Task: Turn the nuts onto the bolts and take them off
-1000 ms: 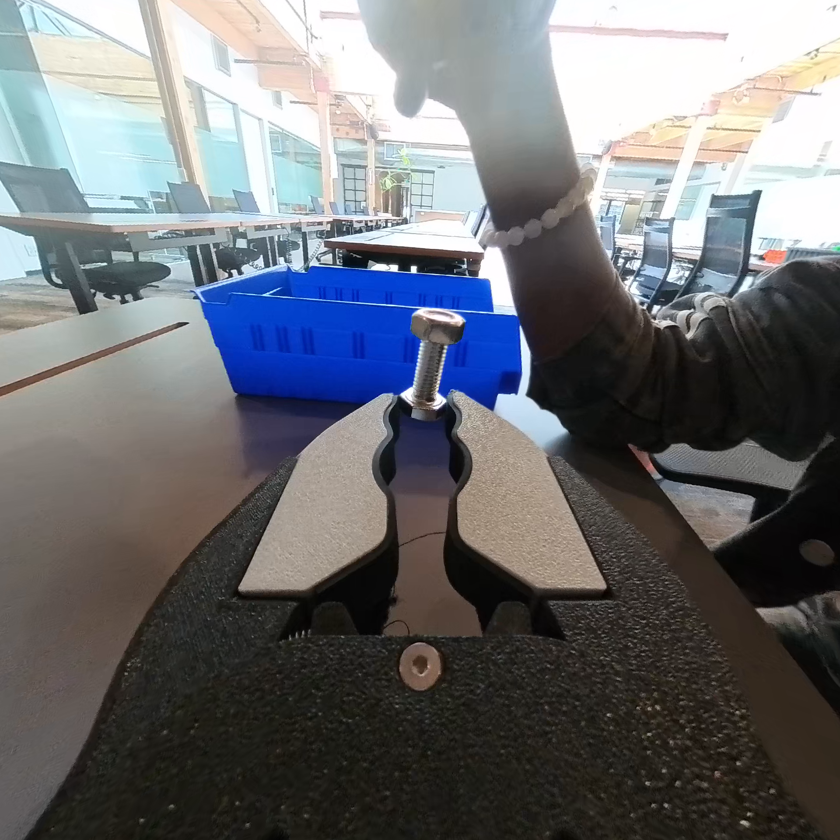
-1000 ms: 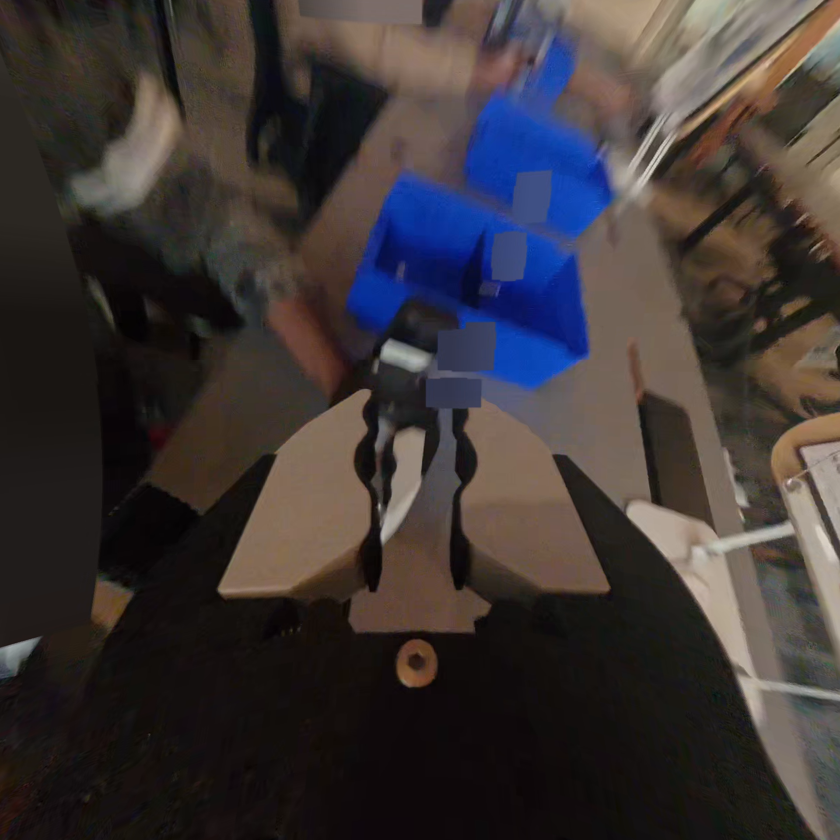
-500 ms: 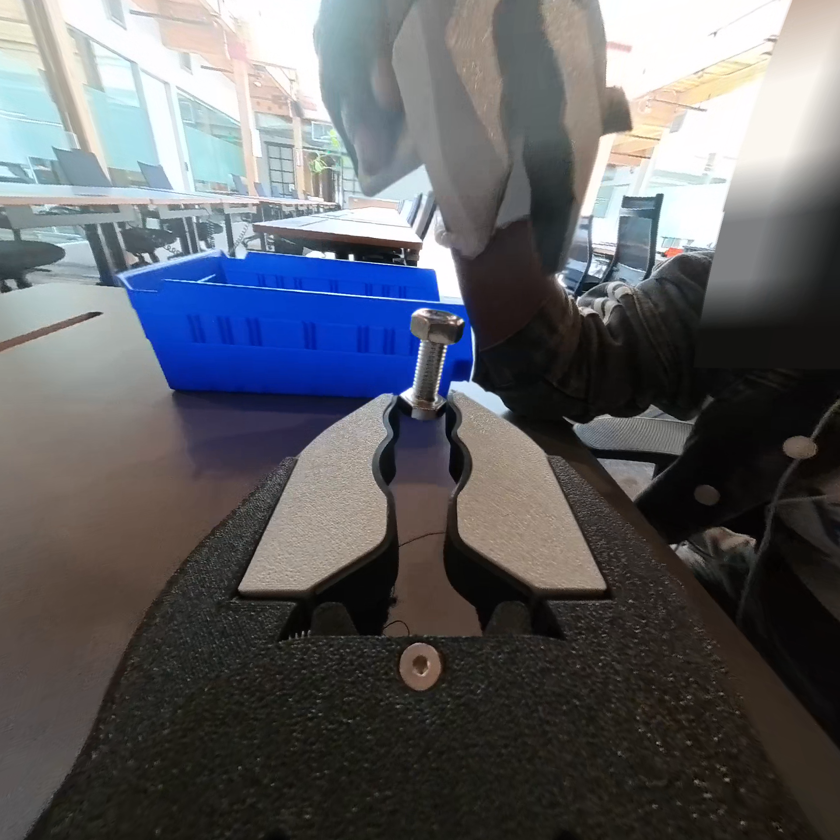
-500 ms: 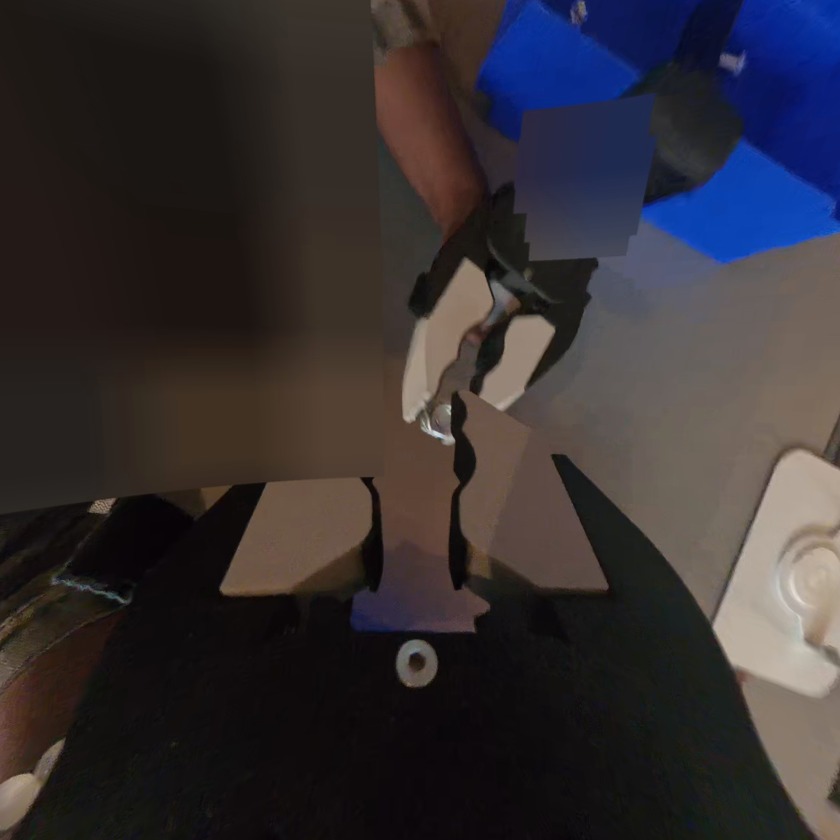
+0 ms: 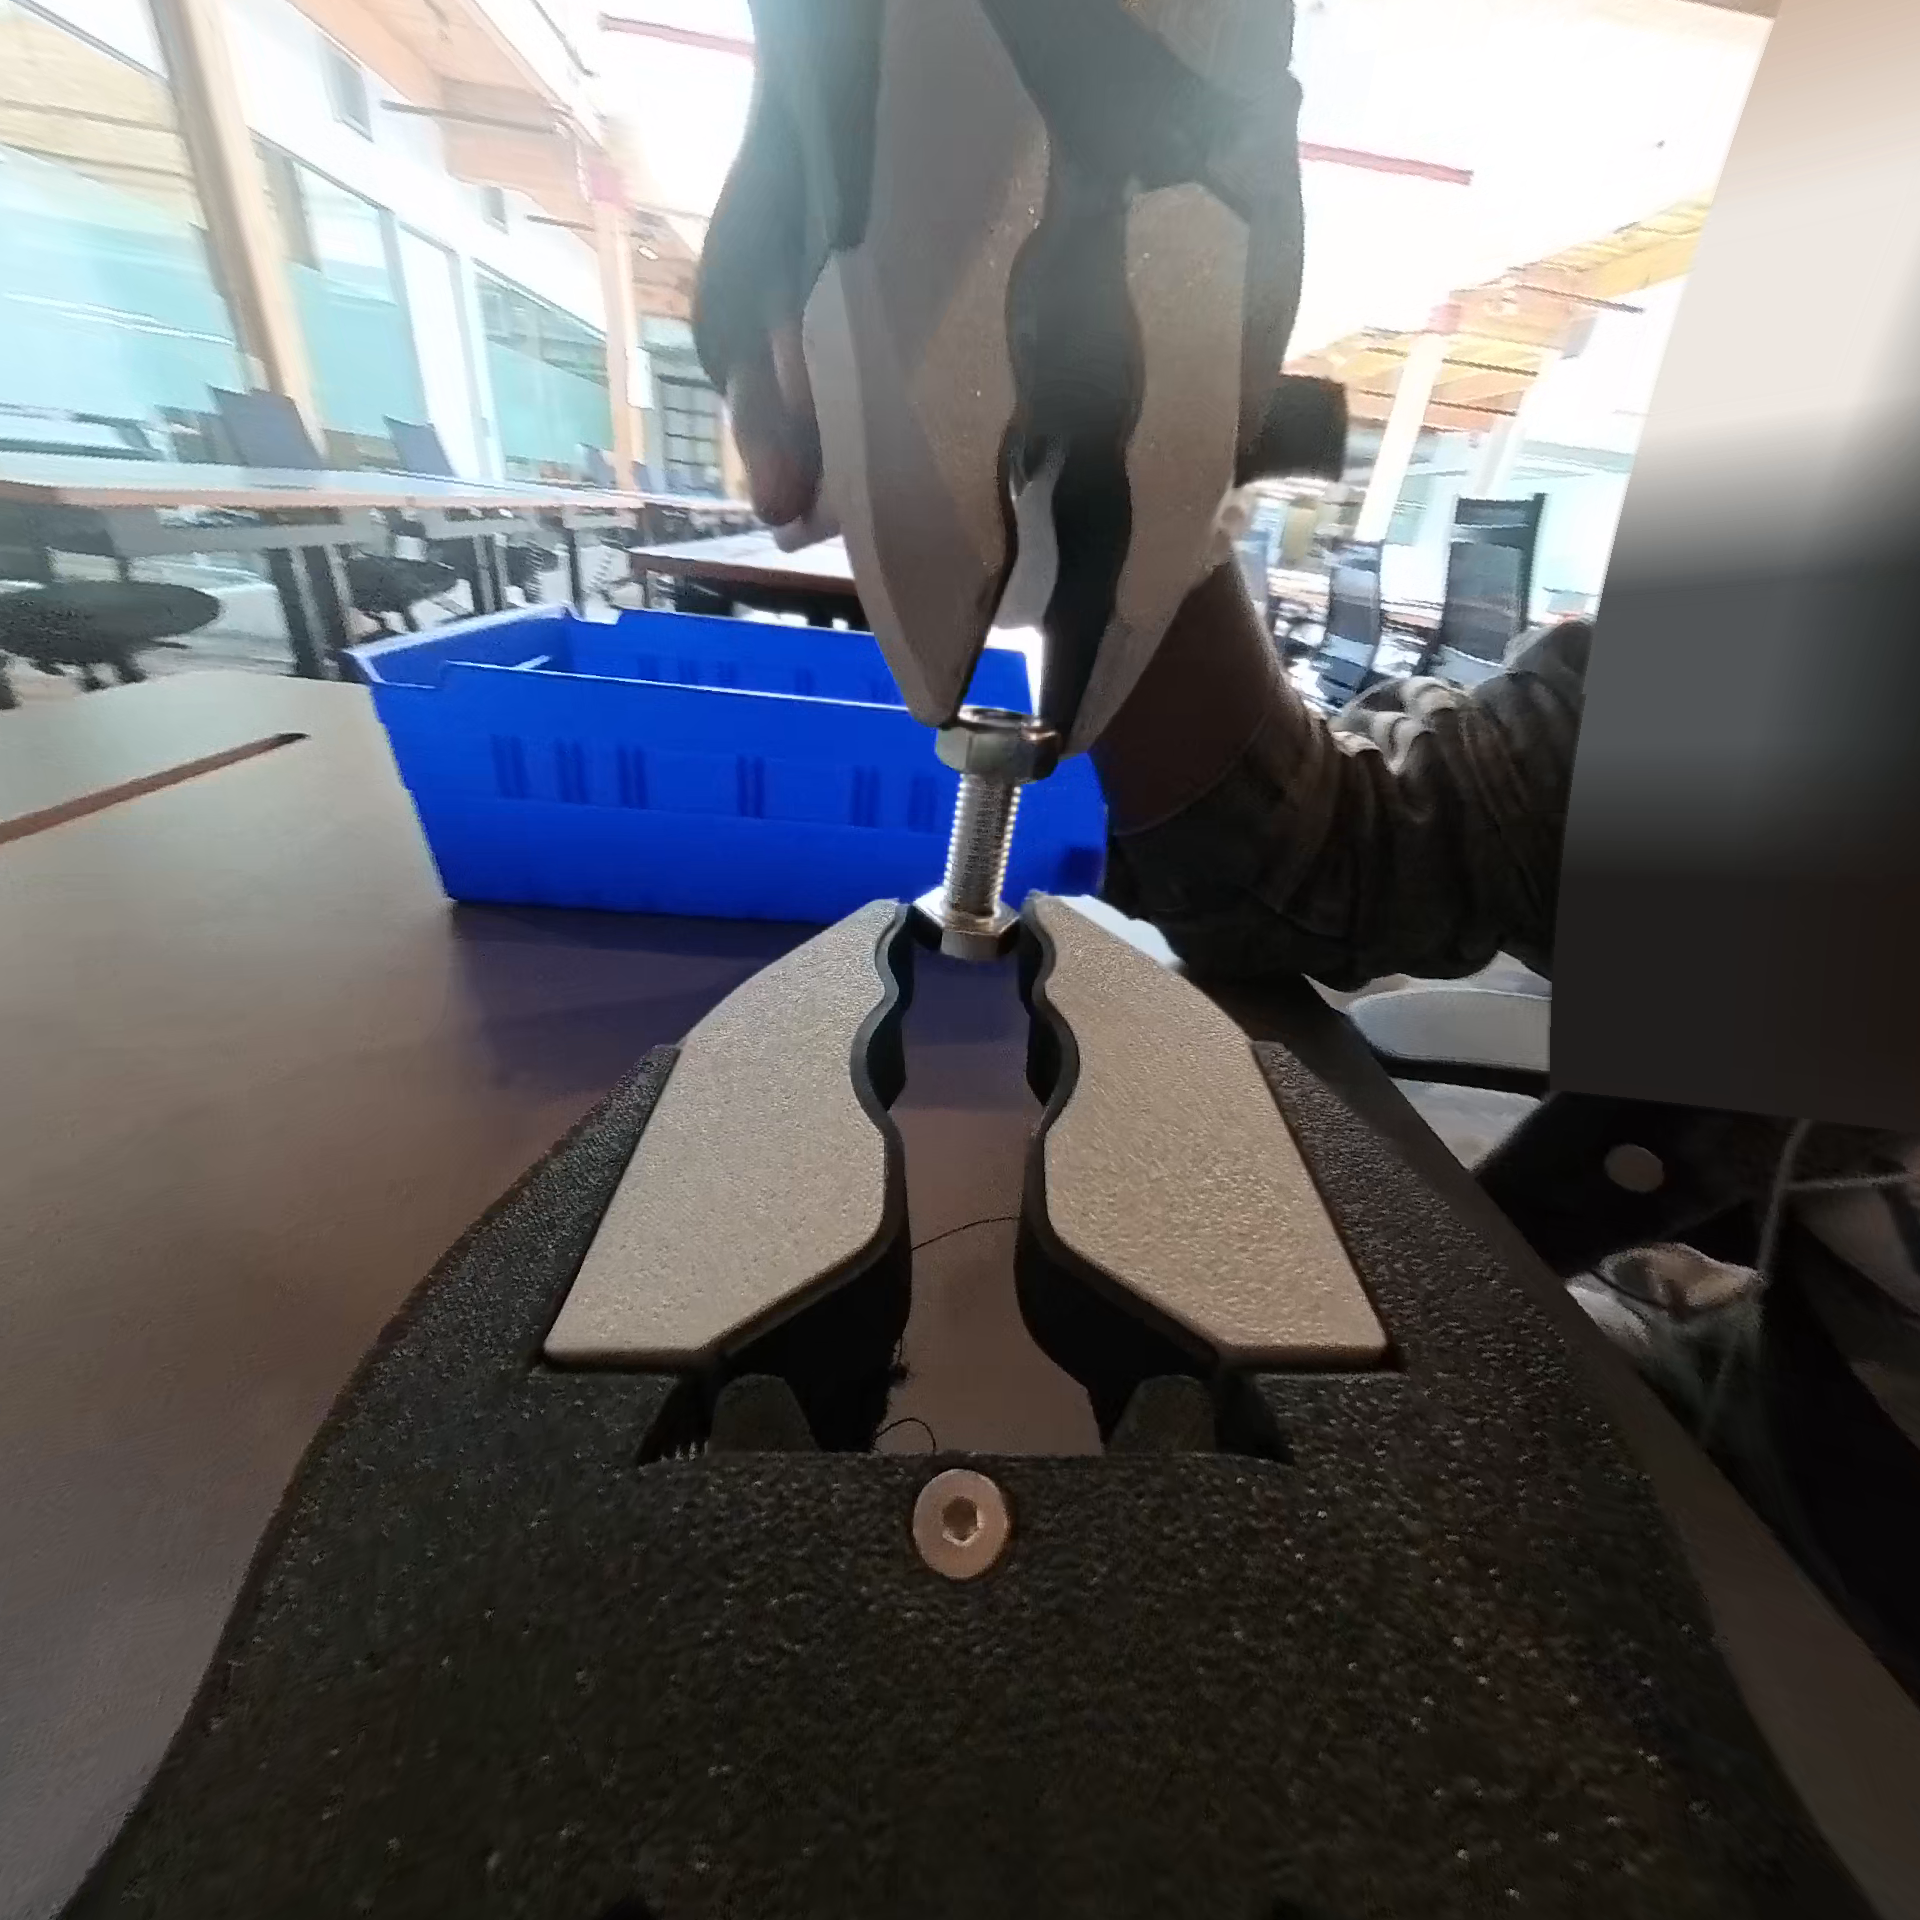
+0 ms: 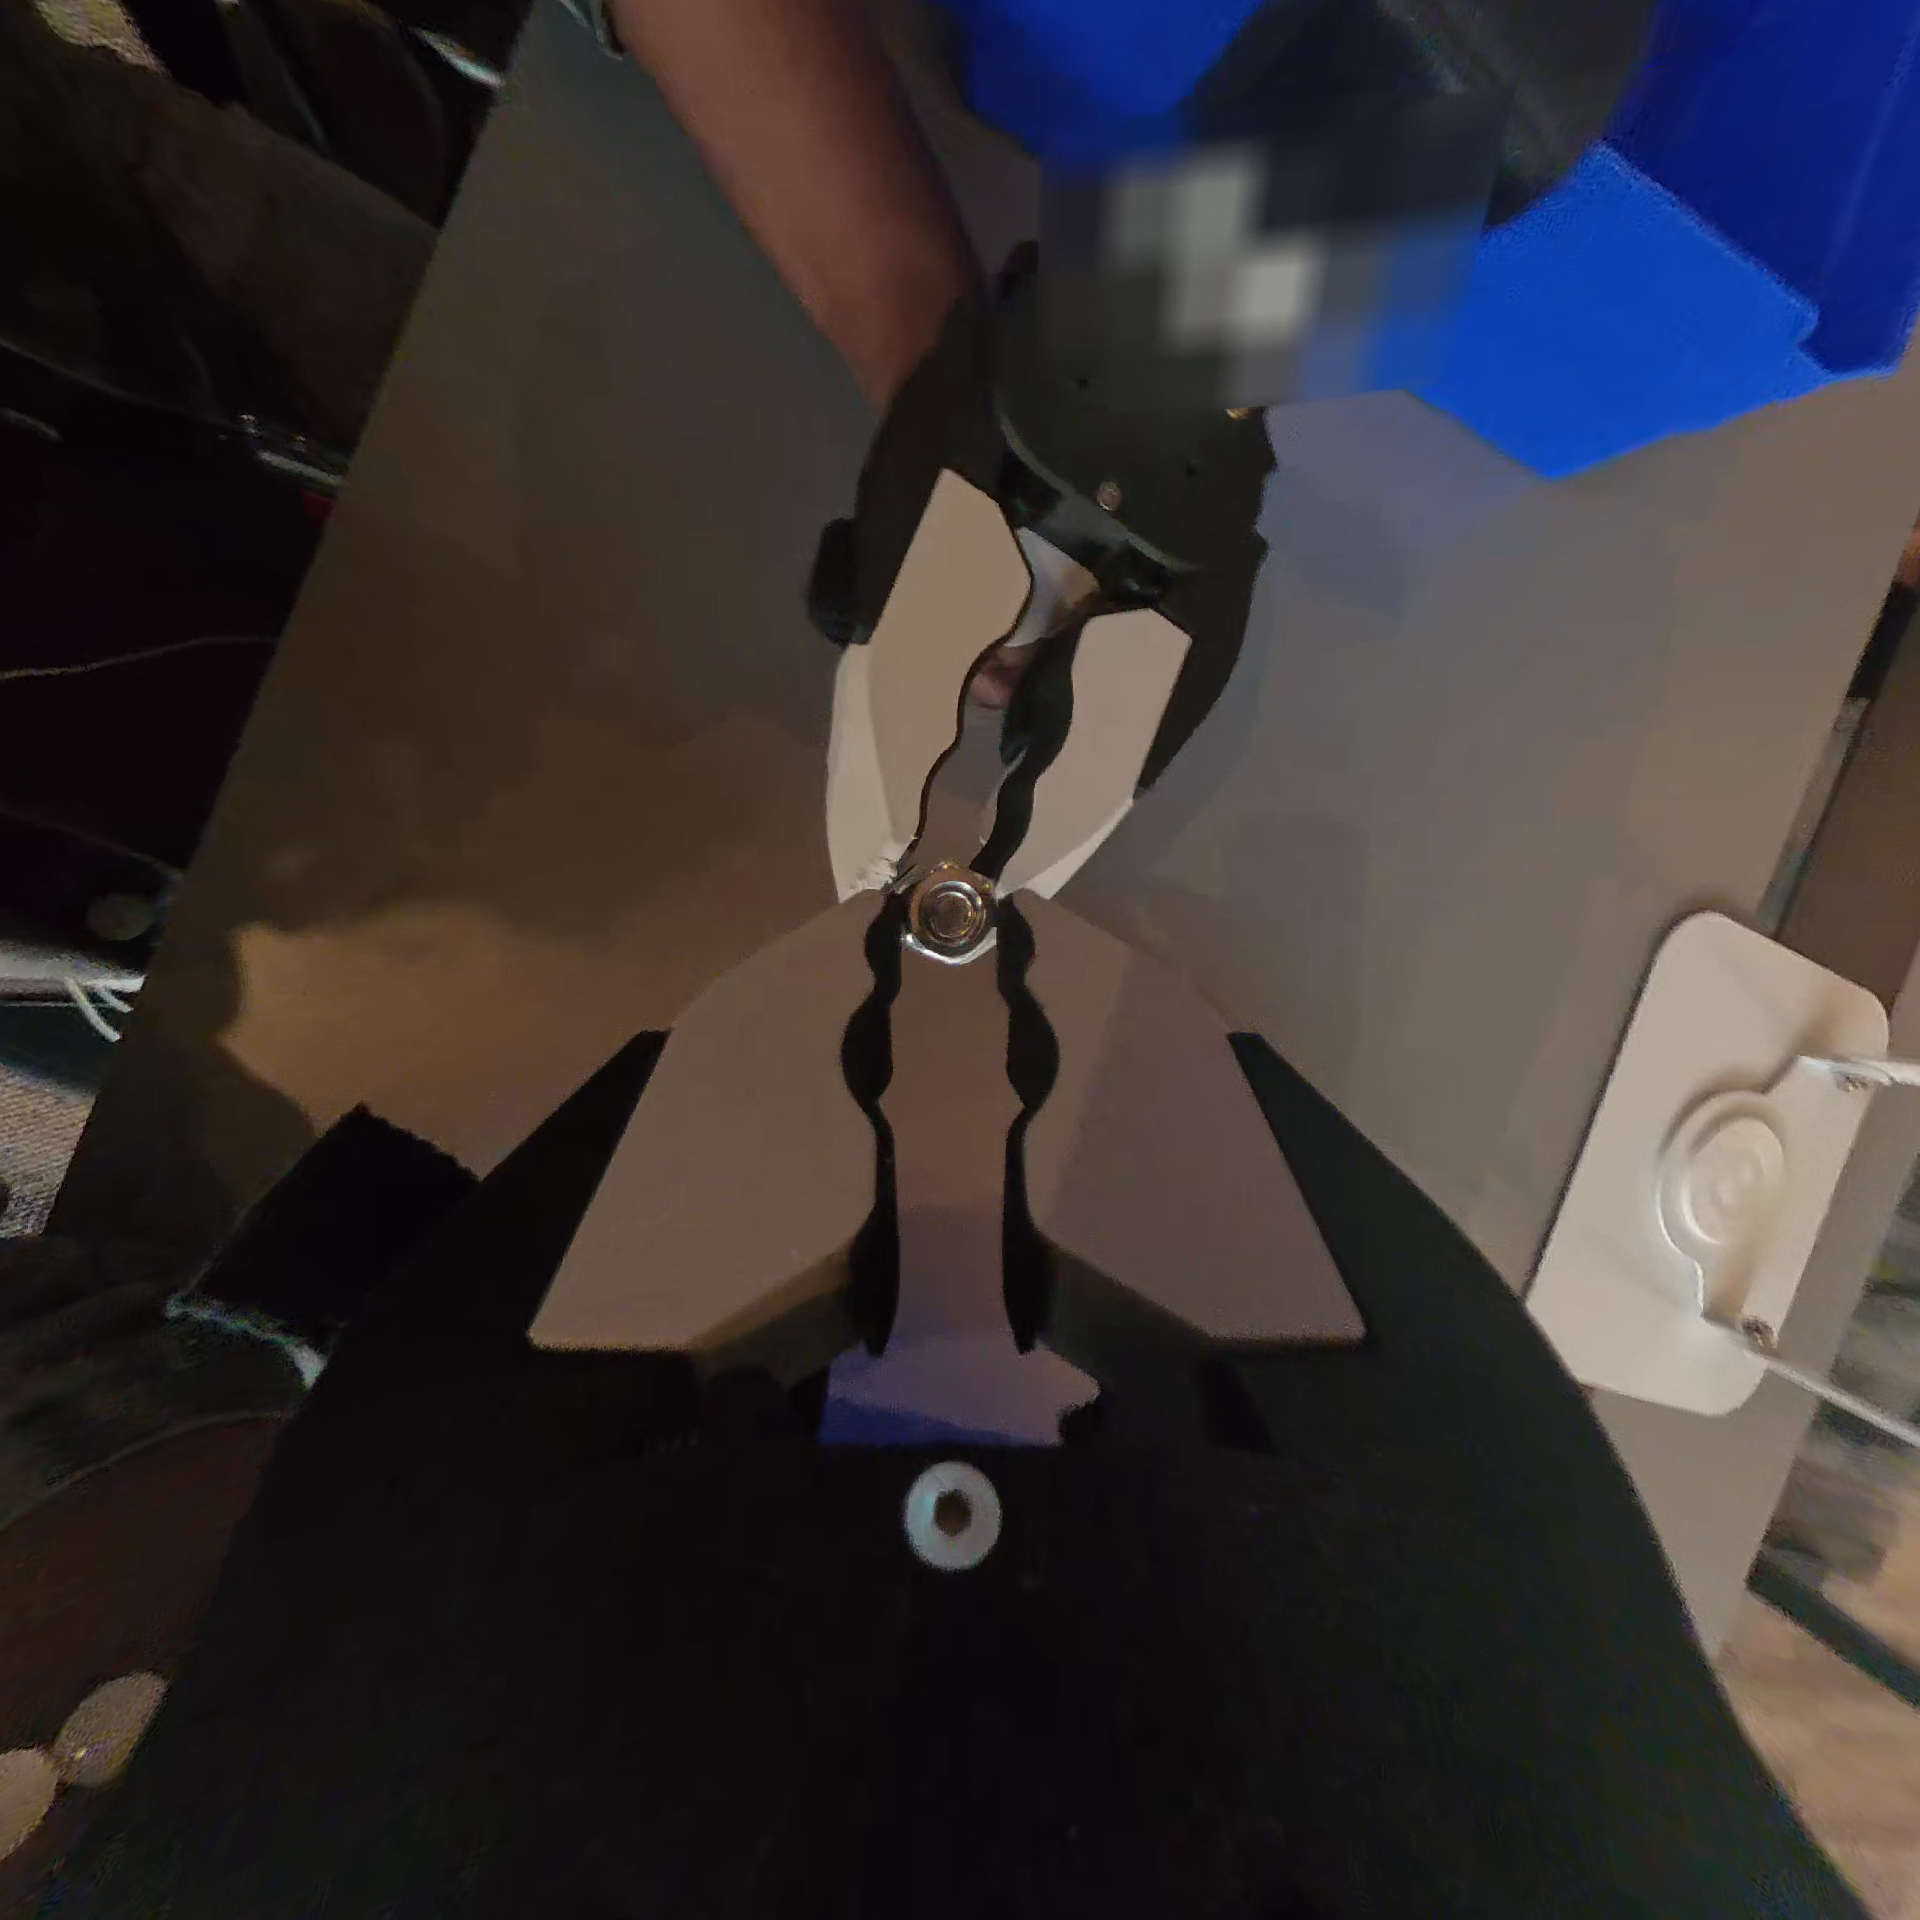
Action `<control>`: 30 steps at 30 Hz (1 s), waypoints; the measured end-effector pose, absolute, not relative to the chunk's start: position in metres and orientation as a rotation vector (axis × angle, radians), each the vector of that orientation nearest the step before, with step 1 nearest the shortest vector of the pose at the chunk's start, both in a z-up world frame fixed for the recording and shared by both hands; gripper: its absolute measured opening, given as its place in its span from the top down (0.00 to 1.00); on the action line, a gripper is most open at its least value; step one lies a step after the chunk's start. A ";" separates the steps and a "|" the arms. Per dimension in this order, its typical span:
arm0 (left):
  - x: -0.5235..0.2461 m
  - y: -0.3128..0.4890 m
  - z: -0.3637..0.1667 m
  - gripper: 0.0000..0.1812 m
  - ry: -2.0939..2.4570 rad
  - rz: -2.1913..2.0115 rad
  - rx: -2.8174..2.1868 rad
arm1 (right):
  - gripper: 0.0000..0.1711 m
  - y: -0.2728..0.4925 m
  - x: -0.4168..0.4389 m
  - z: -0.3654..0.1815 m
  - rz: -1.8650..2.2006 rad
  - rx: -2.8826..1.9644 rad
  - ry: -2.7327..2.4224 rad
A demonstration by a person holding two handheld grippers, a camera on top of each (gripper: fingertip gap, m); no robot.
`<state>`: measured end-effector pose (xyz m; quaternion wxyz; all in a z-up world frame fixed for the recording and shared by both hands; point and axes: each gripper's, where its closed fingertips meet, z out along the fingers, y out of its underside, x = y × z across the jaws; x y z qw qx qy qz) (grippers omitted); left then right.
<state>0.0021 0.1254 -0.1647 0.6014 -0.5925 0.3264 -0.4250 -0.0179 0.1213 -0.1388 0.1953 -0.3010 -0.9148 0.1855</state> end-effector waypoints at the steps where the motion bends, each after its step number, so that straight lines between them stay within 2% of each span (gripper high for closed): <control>1: 0.000 0.129 -0.164 0.90 0.727 -0.956 -1.373 | 0.90 0.124 -0.019 -0.138 0.495 -0.869 -2.543; 12: -0.016 0.152 -0.167 0.90 0.579 -0.702 -1.433 | 0.90 0.143 -0.031 -0.141 0.381 -1.470 -2.304; 17: -0.011 0.143 -0.165 0.90 0.638 -0.825 -1.405 | 0.82 0.140 -0.029 -0.137 0.363 -1.115 -2.422; 20: -0.007 0.137 -0.165 0.90 0.684 -0.896 -1.400 | 0.83 0.134 -0.028 -0.137 0.396 -0.859 -2.463; 22: -0.007 0.135 -0.164 0.90 0.684 -0.917 -1.389 | 0.88 0.127 -0.027 -0.136 0.467 -0.842 -2.483; 28: -0.005 0.134 -0.165 0.90 0.705 -0.906 -1.389 | 0.83 0.129 -0.027 -0.147 0.490 -0.942 -2.531; 30: -0.008 0.137 -0.164 0.90 0.676 -0.890 -1.385 | 0.88 0.131 -0.028 -0.149 0.491 -0.986 -2.530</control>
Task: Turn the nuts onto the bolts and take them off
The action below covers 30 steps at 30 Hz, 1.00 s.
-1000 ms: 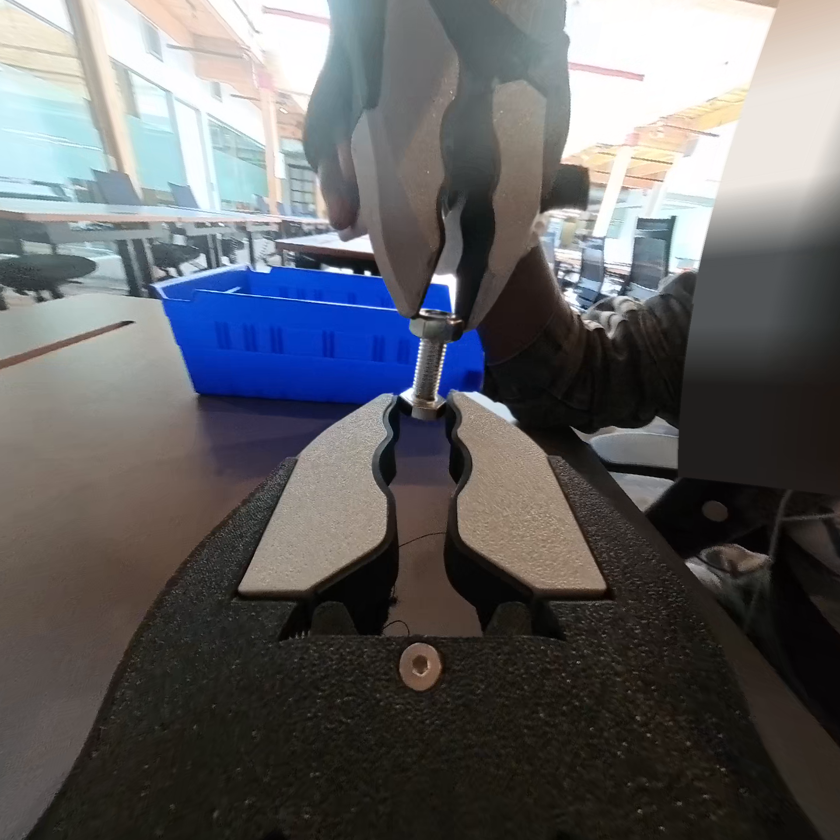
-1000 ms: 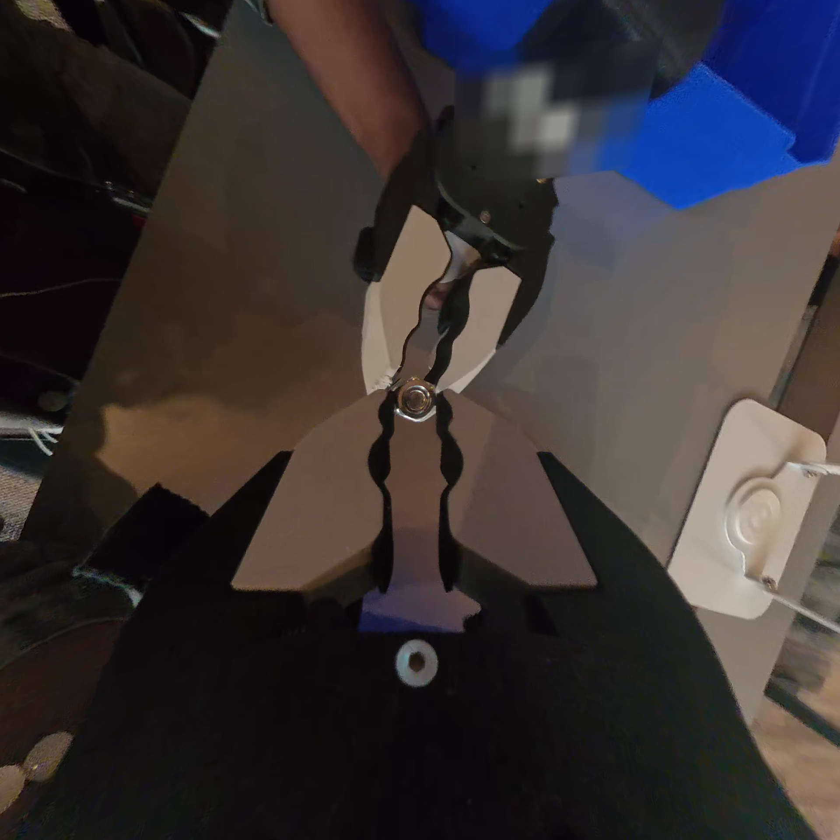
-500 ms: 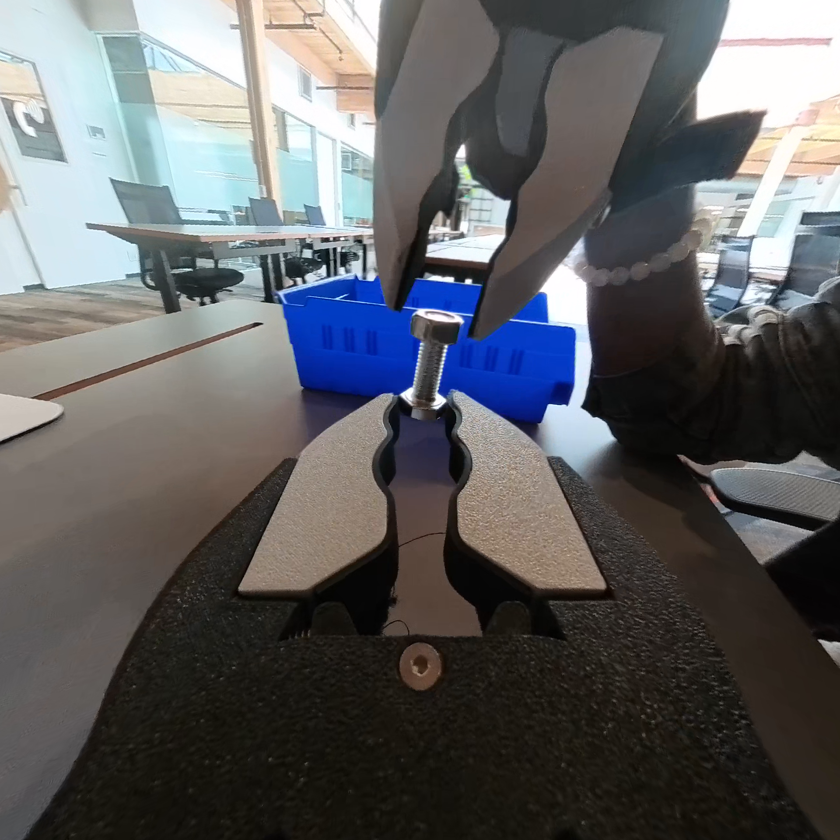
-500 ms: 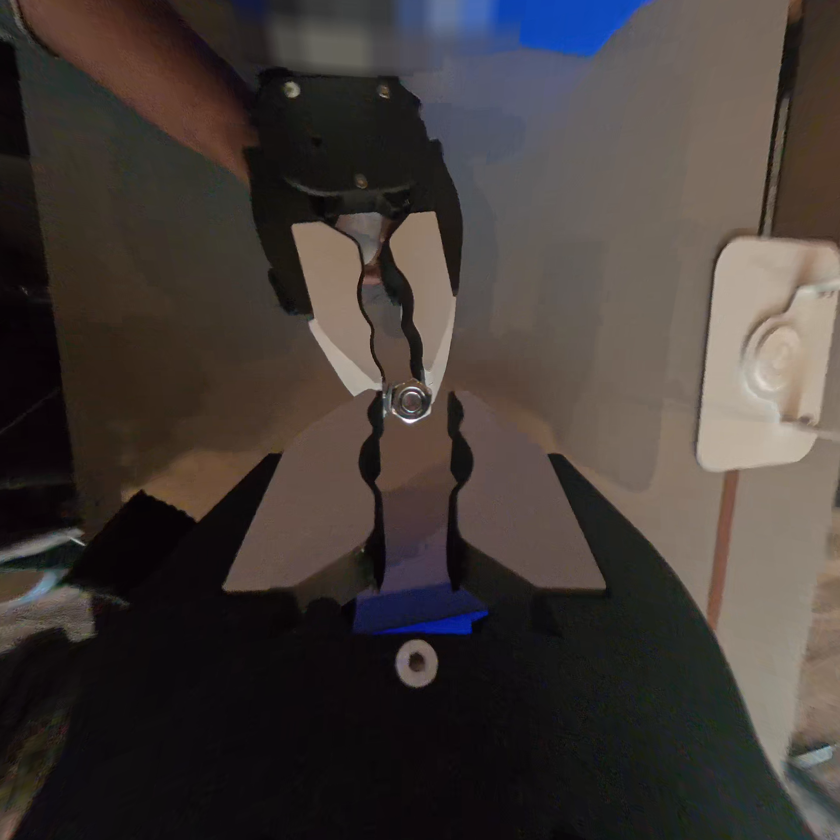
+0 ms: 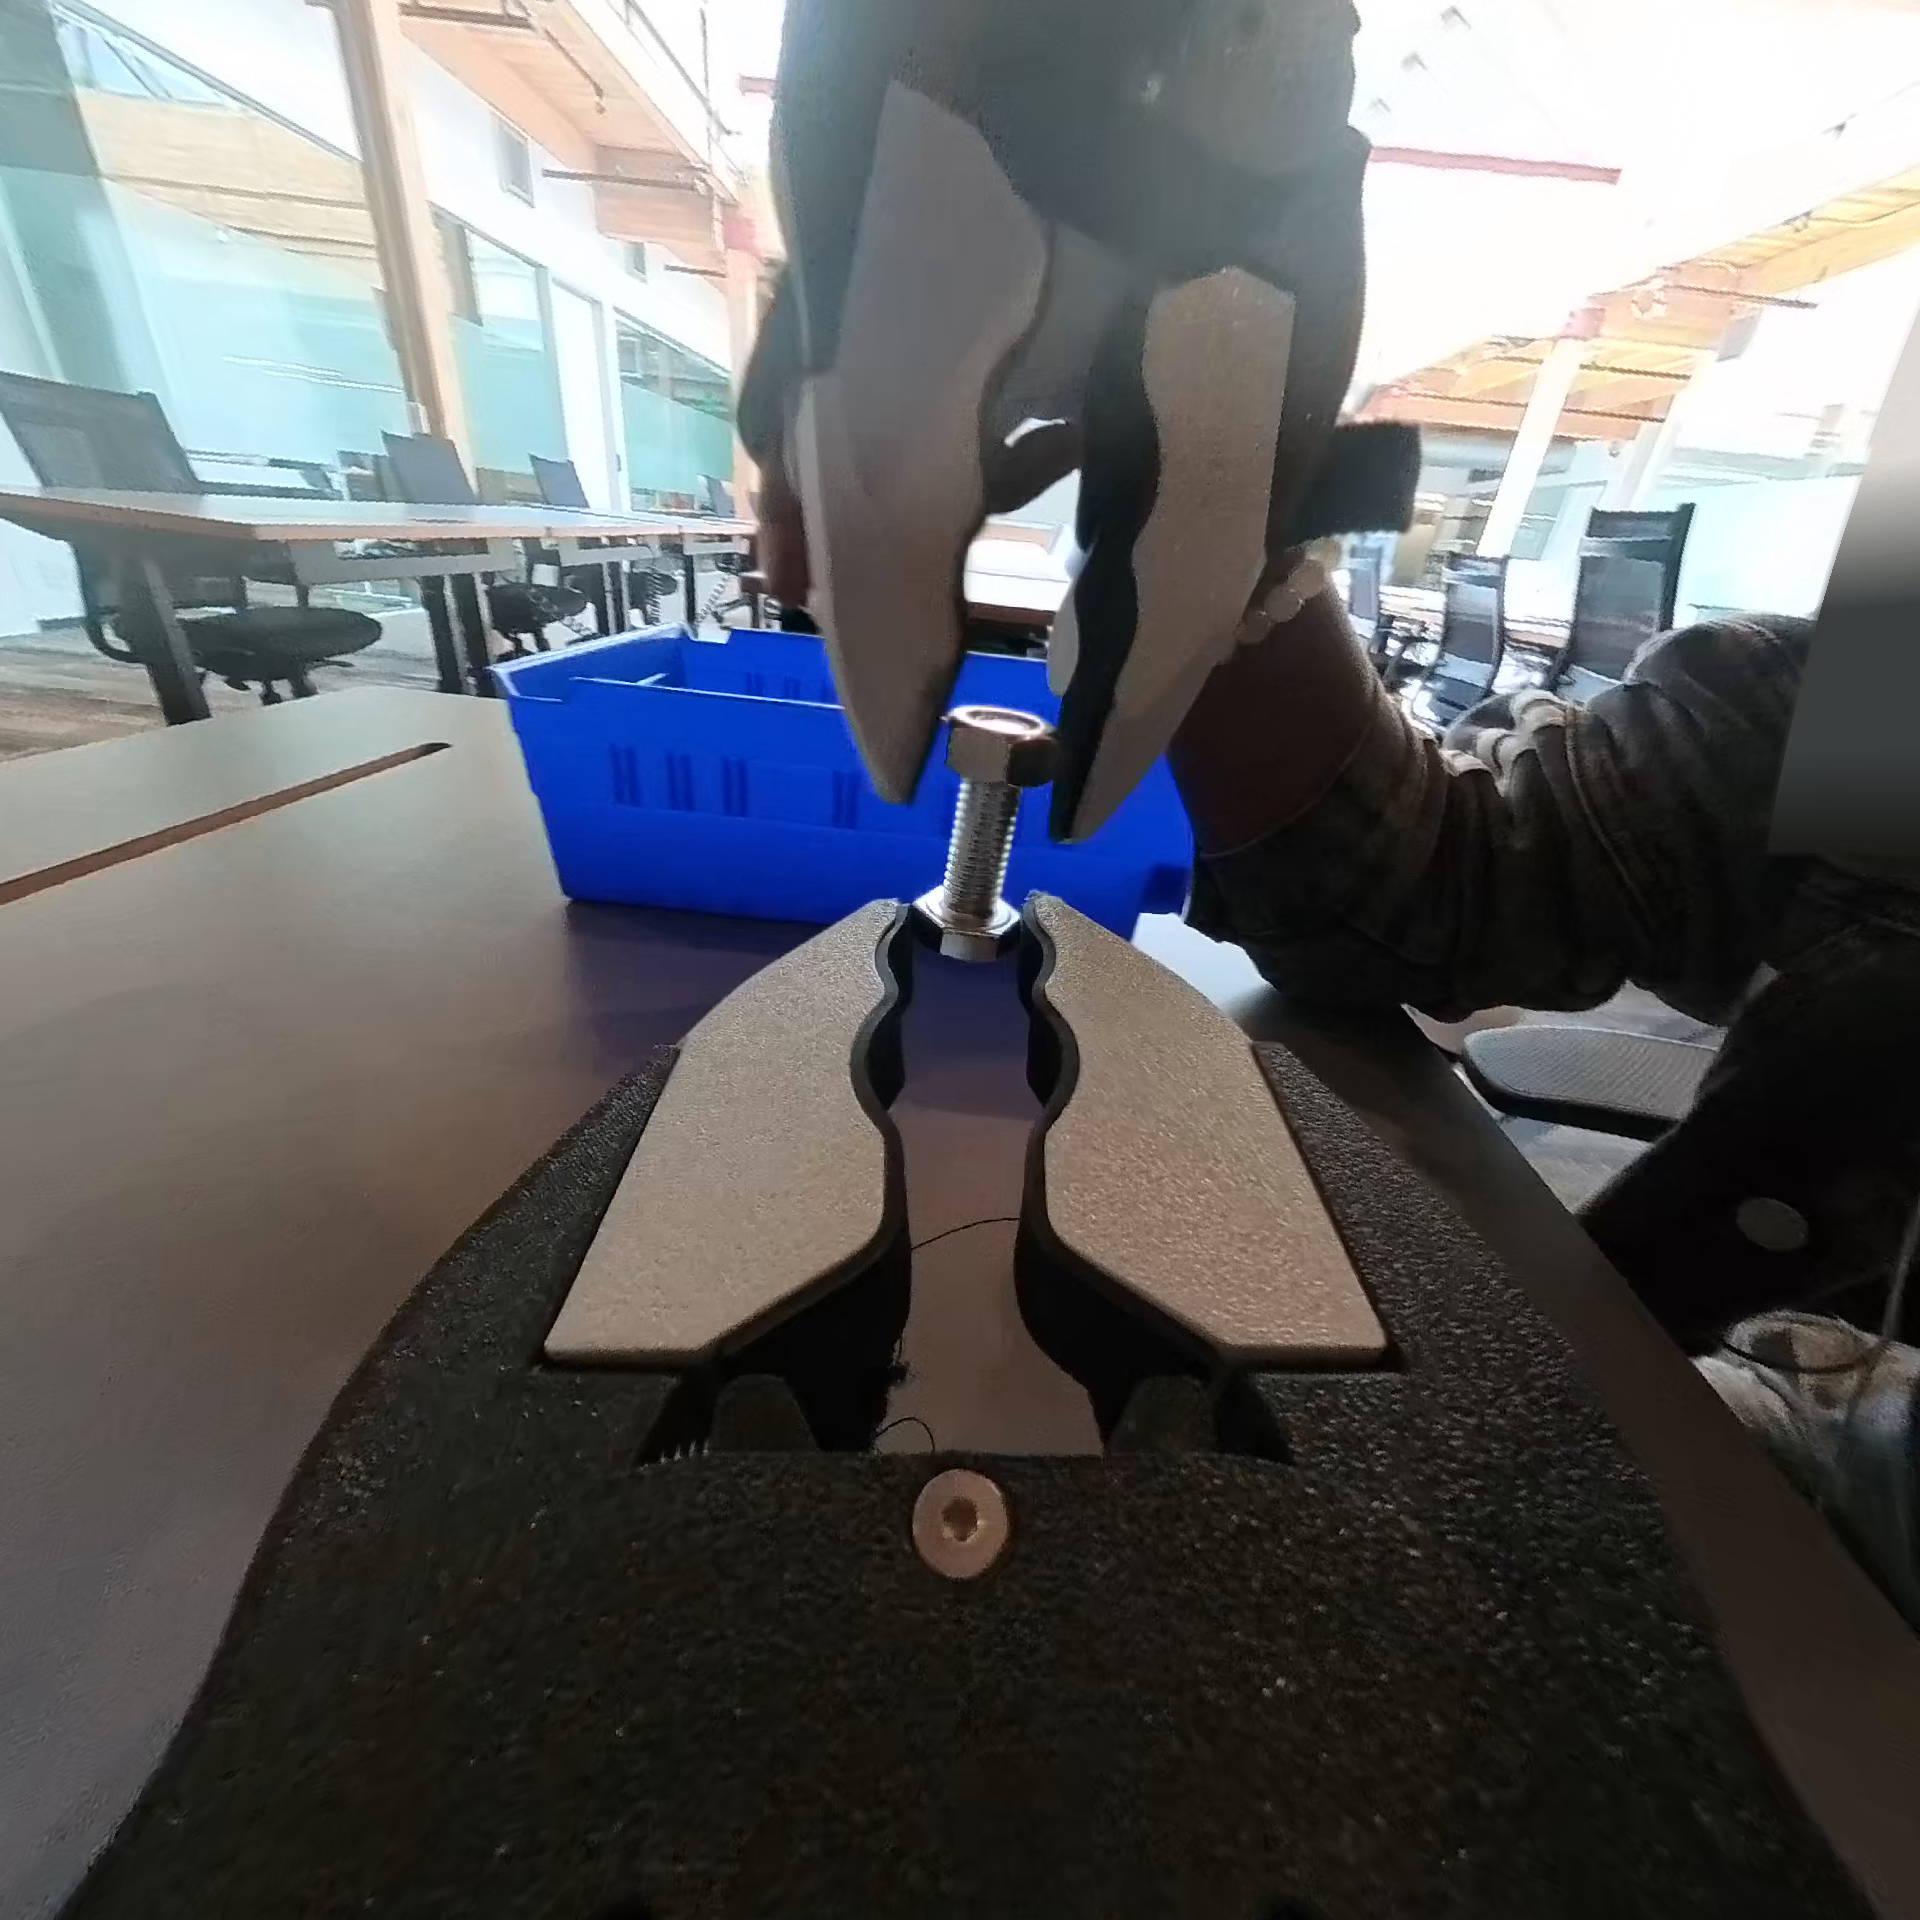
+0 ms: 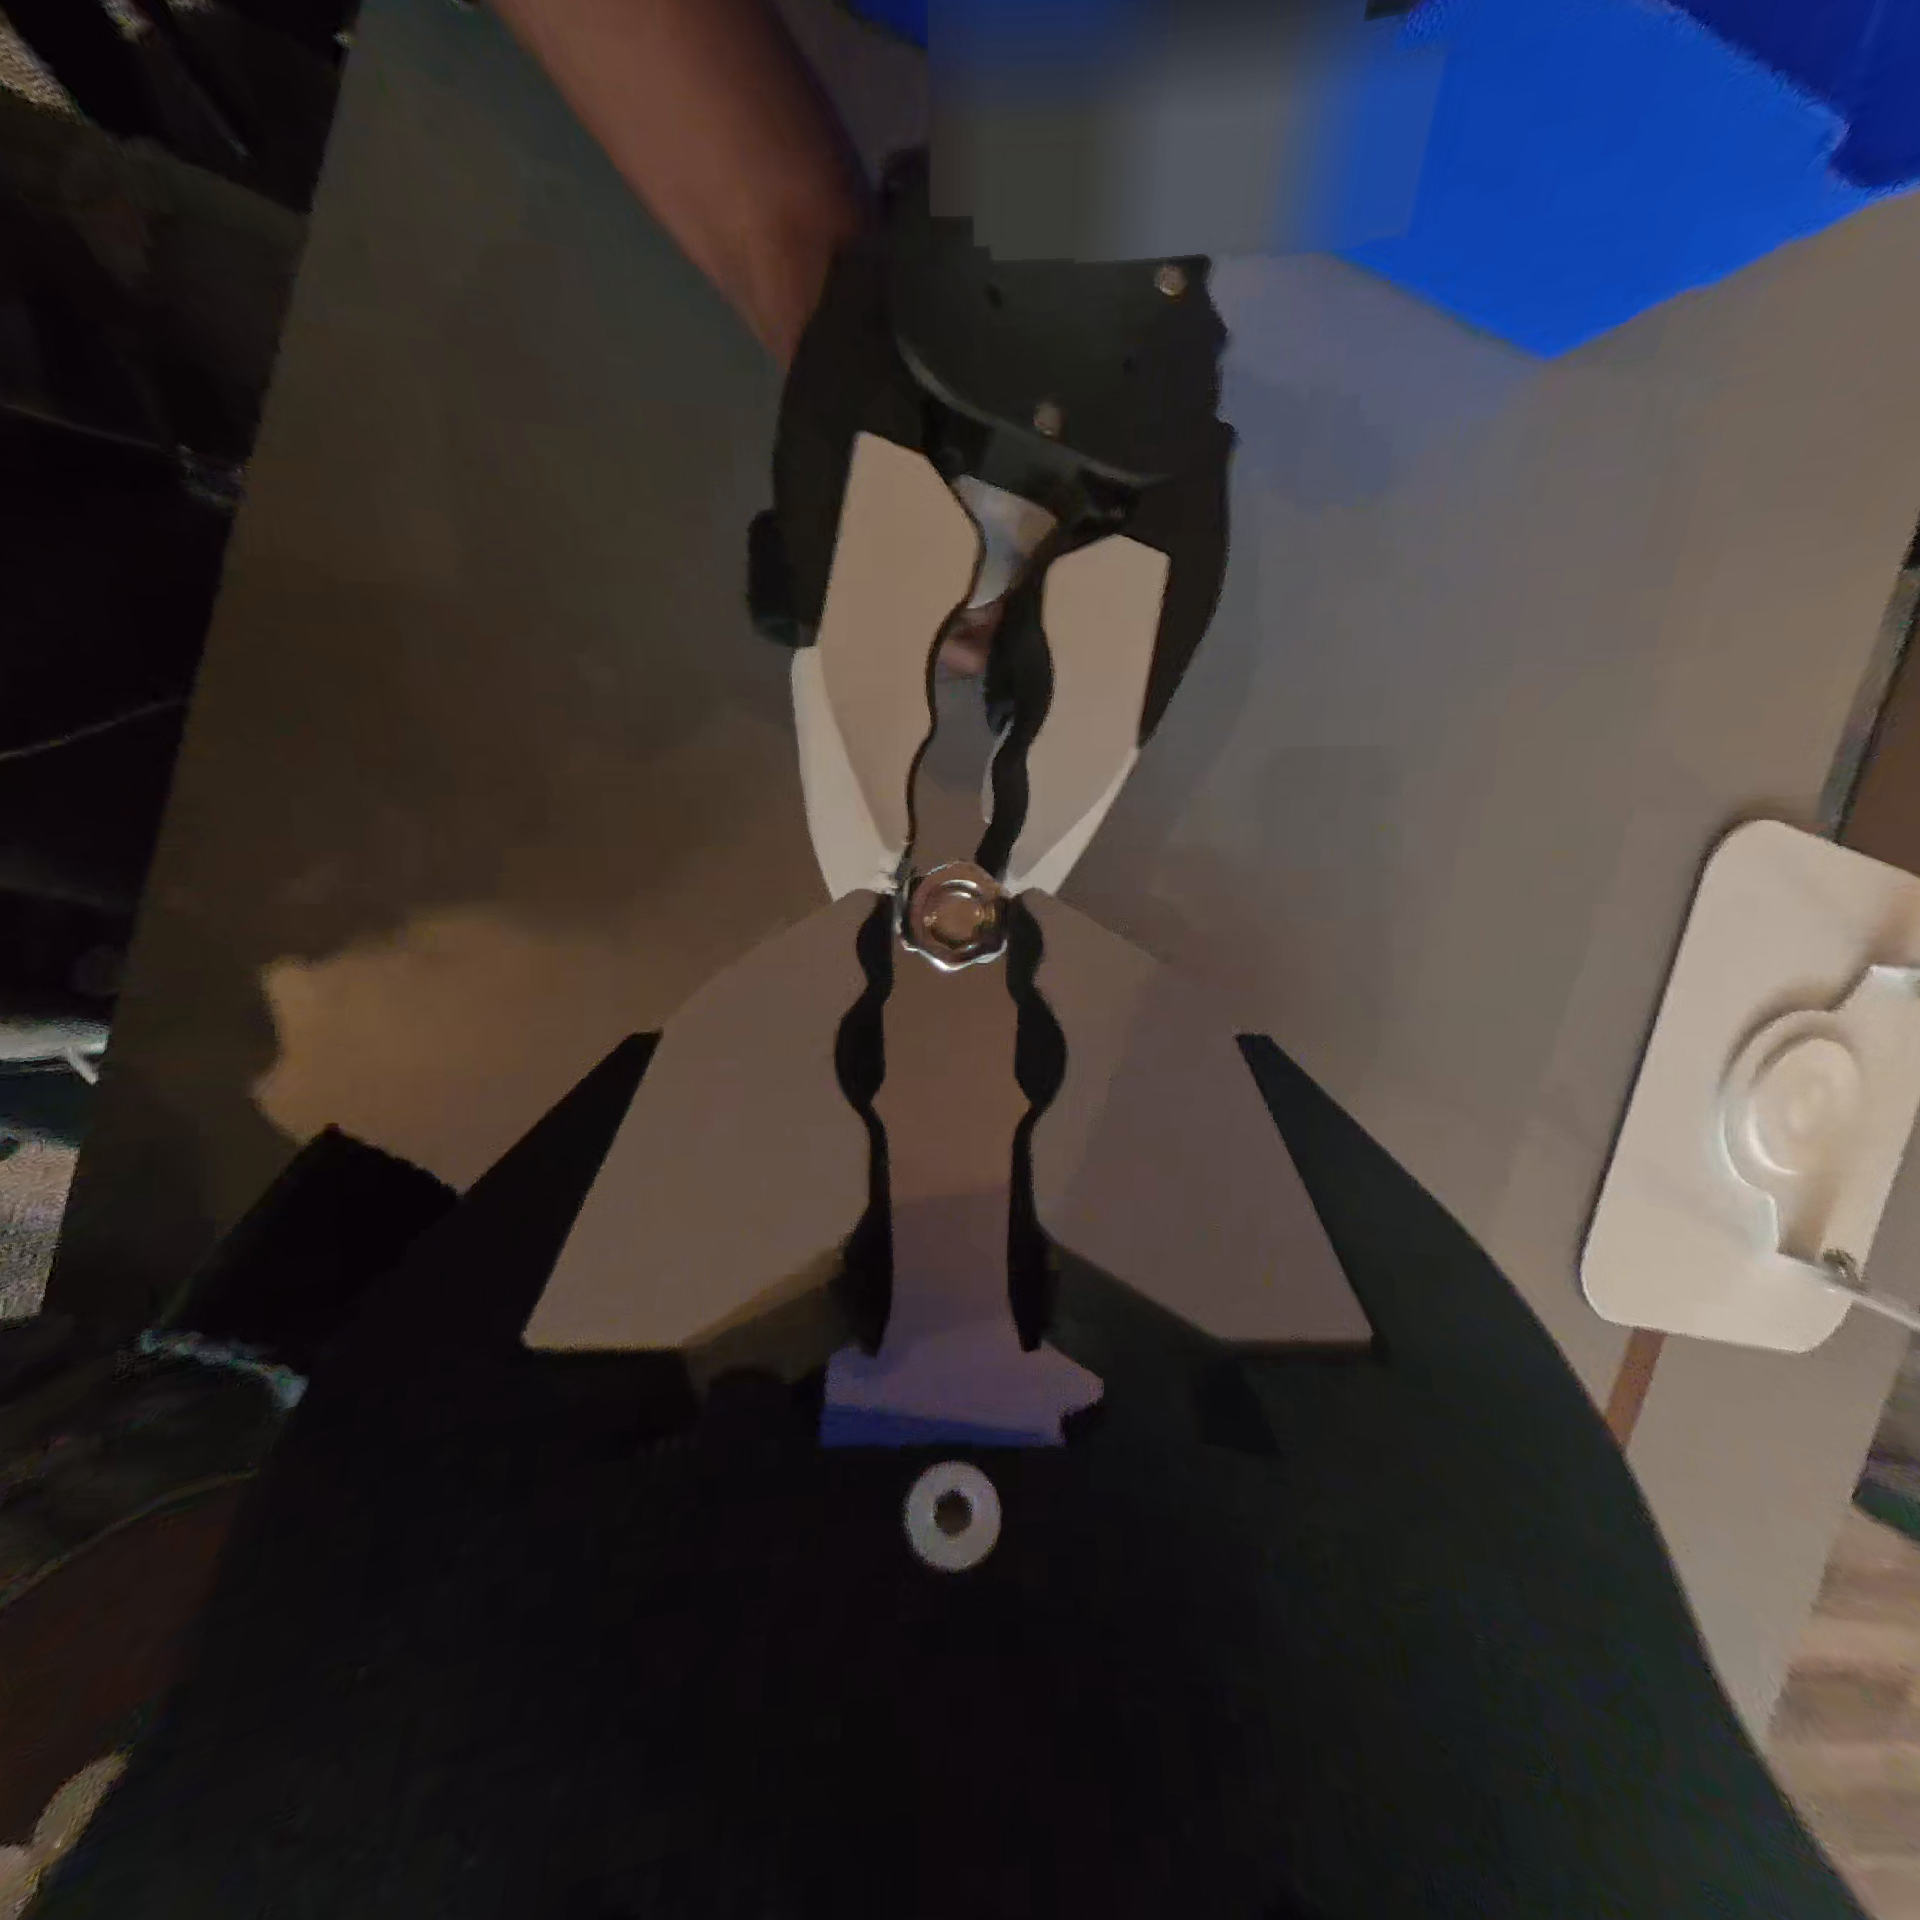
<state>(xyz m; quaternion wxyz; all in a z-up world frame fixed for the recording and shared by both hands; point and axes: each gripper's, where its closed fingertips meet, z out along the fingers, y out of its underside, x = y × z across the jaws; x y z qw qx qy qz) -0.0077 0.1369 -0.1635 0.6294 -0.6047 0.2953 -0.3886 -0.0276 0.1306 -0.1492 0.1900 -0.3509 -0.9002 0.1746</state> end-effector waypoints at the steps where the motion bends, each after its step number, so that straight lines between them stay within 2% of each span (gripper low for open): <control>1: -0.009 0.139 -0.163 0.90 0.661 -0.874 -1.386 | 0.89 0.133 -0.029 -0.149 0.480 -1.022 -2.513; 10: -0.017 0.155 -0.167 0.90 0.546 -0.640 -1.441 | 0.90 0.148 -0.028 -0.153 0.350 -1.545 -2.320; 11: -0.016 0.155 -0.167 0.90 0.553 -0.642 -1.443 | 0.88 0.148 -0.028 -0.154 0.340 -1.541 -2.326; 13: -0.015 0.153 -0.166 0.90 0.560 -0.675 -1.436 | 0.75 0.148 -0.028 -0.154 0.336 -1.522 -2.337; 15: -0.012 0.148 -0.166 0.90 0.600 -0.745 -1.422 | 0.71 0.148 -0.029 -0.150 0.361 -1.431 -2.368; 19: -0.005 0.136 -0.163 0.90 0.681 -0.890 -1.378 | 0.73 0.135 -0.025 -0.149 0.504 -1.048 -2.523; 23: -0.005 0.132 -0.162 0.90 0.696 -0.945 -1.360 | 0.75 0.124 -0.024 -0.150 0.578 -0.990 -2.566; 27: -0.002 0.132 -0.164 0.90 0.717 -0.920 -1.372 | 0.87 0.123 -0.027 -0.153 0.519 -0.908 -2.582; 30: -0.007 0.139 -0.162 0.90 0.662 -0.873 -1.376 | 0.88 0.128 -0.030 -0.152 0.491 -1.049 -2.536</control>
